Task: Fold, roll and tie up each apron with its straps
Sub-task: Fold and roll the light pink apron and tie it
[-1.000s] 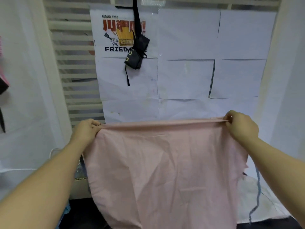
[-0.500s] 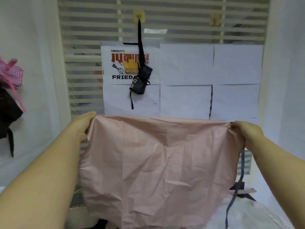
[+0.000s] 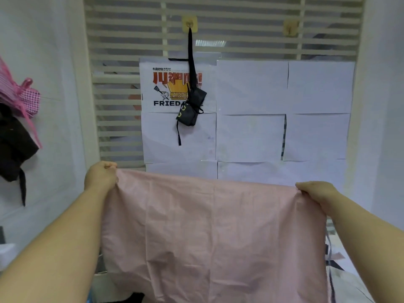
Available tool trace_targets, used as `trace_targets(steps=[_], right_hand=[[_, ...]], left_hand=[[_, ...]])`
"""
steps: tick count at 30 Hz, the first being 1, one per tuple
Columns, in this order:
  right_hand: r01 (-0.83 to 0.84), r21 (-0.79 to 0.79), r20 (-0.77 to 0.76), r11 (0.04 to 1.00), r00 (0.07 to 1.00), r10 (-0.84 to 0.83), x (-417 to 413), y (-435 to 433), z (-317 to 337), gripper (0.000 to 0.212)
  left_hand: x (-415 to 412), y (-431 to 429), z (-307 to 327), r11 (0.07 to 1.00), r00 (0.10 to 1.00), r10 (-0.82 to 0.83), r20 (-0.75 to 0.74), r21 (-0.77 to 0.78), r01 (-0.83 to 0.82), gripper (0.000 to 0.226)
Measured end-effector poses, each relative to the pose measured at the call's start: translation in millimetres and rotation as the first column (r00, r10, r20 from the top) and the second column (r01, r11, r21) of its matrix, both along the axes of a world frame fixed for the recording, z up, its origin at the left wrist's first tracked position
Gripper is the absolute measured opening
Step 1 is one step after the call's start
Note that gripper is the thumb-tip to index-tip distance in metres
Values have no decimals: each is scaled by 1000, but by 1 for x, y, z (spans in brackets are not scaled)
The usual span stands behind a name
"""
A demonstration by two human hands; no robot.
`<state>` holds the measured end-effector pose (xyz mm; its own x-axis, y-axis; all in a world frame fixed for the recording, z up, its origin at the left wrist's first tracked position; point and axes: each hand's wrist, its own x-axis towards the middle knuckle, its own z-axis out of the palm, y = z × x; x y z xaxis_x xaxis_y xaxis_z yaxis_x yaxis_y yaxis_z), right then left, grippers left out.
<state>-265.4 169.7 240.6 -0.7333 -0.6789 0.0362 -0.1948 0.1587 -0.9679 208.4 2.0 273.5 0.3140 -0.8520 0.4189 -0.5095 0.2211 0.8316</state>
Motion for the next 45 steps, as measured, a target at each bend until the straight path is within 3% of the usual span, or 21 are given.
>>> trace_targets(steps=[4, 9, 12, 14, 17, 21, 23, 25, 29, 33, 35, 37, 39, 41, 45], right_hand=[[26, 145, -294, 989, 956, 18, 4, -10, -4, 20], [10, 261, -496, 965, 859, 126, 10, -9, -1, 16], [-111, 224, -497, 968, 842, 211, 12, -6, -2, 40], [-122, 274, -603, 954, 751, 270, 16, -7, -3, 45], [-10, 288, -772, 957, 589, 239, 21, -13, -3, 31], [205, 407, -848, 890, 448, 284, 27, -18, -3, 40], [326, 466, -854, 823, 409, 322, 27, -24, -6, 40], [395, 412, -888, 821, 378, 263, 27, -27, -7, 30], [360, 399, -834, 844, 525, 170, 29, -32, -3, 22], [114, 333, -680, 936, 717, 155, 27, -37, -8, 22], [-69, 313, -633, 947, 728, 262, 25, -33, -12, 26], [-173, 369, -667, 913, 635, 390, 25, -29, -16, 26], [-151, 384, -723, 911, 564, 398, 23, -29, -20, 9], [-70, 322, -776, 944, 552, 306, 14, -32, -25, 34], [188, 165, -764, 968, 645, 5, 1, -34, -26, 41]], left_hand=[[-5, -6, -8, 997, 997, -32, 72, 72, 26, 36], [3, -13, -17, 995, 991, 14, 135, 97, -27, 31], [14, -17, -24, 992, 989, 42, 140, 110, -58, 33], [17, -19, -28, 988, 989, 64, 133, 132, -81, 35], [13, -19, -32, 985, 988, 81, 130, 143, -99, 37], [5, -19, -33, 986, 987, 26, 157, 159, -51, 35], [2, -19, -34, 987, 982, -34, 186, 161, 3, 33], [-1, -18, -35, 988, 972, -89, 216, 141, 59, 31], [-6, -10, -36, 985, 961, -163, 224, 100, 144, 41], [-8, -4, -34, 986, 960, -161, 231, 77, 147, 48], [-5, -2, -33, 985, 963, -168, 212, 77, 155, 54], [-3, 1, -31, 978, 959, -204, 196, 83, 191, 53], [-4, 7, -27, 957, 939, -288, 188, 96, 274, 44], [-9, 16, -20, 920, 903, -391, 179, 79, 383, 37], [-27, 26, -8, 832, 776, -547, 314, 100, 546, 3]])
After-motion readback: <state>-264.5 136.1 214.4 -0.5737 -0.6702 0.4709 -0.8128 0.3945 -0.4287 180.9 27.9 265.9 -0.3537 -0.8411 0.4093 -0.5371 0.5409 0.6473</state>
